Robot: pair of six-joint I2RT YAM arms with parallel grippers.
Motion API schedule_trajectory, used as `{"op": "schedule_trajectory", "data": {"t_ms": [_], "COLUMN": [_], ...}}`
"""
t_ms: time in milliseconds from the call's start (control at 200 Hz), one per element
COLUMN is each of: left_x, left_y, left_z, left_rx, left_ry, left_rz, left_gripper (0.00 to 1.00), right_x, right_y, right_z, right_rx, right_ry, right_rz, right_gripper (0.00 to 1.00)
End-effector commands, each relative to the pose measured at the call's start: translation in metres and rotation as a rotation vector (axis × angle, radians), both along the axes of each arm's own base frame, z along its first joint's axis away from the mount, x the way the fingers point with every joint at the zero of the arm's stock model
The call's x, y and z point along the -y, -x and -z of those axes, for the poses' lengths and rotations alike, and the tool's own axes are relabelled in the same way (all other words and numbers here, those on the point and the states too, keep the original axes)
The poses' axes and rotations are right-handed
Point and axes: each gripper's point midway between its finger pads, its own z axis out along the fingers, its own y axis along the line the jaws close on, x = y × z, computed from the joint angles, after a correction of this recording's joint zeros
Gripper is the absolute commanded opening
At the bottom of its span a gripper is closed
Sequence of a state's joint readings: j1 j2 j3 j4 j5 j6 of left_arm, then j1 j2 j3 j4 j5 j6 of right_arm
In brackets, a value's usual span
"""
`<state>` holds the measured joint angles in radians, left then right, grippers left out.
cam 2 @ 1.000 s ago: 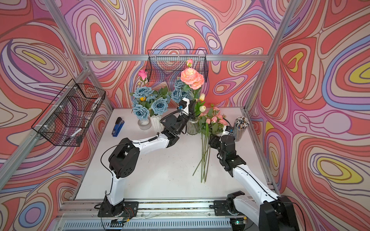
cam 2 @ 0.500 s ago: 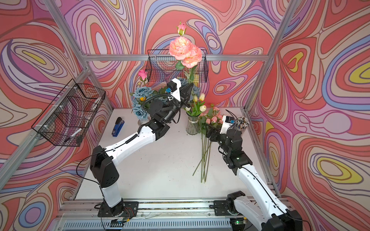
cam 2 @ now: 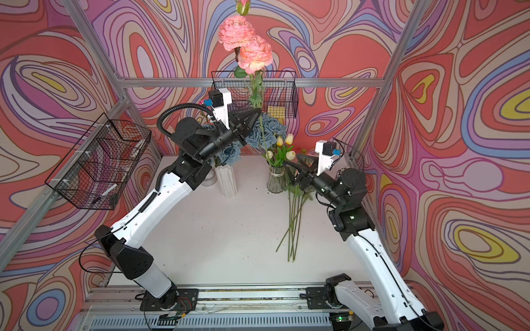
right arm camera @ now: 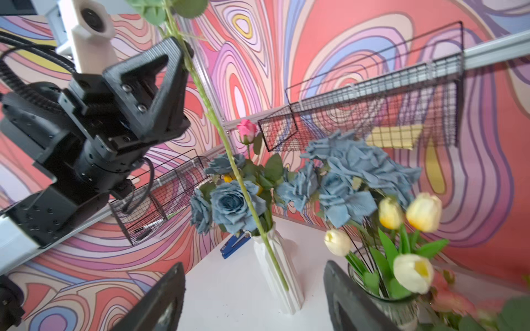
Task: Pick out pink flowers from the vase
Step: Pick up the flower from the vase.
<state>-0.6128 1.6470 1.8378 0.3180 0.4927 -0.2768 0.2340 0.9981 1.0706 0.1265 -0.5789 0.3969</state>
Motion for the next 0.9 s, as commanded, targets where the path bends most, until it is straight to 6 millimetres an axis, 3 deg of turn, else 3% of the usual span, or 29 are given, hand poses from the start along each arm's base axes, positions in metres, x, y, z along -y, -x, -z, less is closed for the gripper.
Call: {"op": "schedule_trajectory", "data": {"t_ms": [0,210,351,551,721,896], "left_x": [0.004,0.005,0.006,0.011,0.016,0.025], "left_y": [0.046,0.095,0.108,0.103,0.095,0.083], "left_z": [-0.001,0.007,0.017,0.033,0.035,0.043], "left_rx": [-0.040,-0.069,-0.099,-0.157,-0.197,-0.259], "left_ry": [-0.009,-0.010,-0.010,-0.018,0.017,0.054], "left_rz": [0.229,0.511,0.614,0.648,0.681,0.735], "left_gripper": [0.00,0.06,0.06,0.04,0.03,0.00], "right_x": [-0.016,-0.030,-0.037,-0.039,-0.039,-0.041], "right_y": [0.010,0.025,0.041,0.068,0.069,0.070], "right_z": [-0.014,-0.029,-0.037,-0.032,-0.025,-0.031], "right_rx": [0.004,0.020,0.022,0.025,0.001,0.001], "right_ry": [-0.010,-0.060,-0.089,-0.101,-0.098,-0.131], "right_rz": [-0.143,-0.305,-0.418,-0.526,-0.532,-0.573], "right_gripper": [0.73,0.66,0.59,0.55,0.46,0.36]}}
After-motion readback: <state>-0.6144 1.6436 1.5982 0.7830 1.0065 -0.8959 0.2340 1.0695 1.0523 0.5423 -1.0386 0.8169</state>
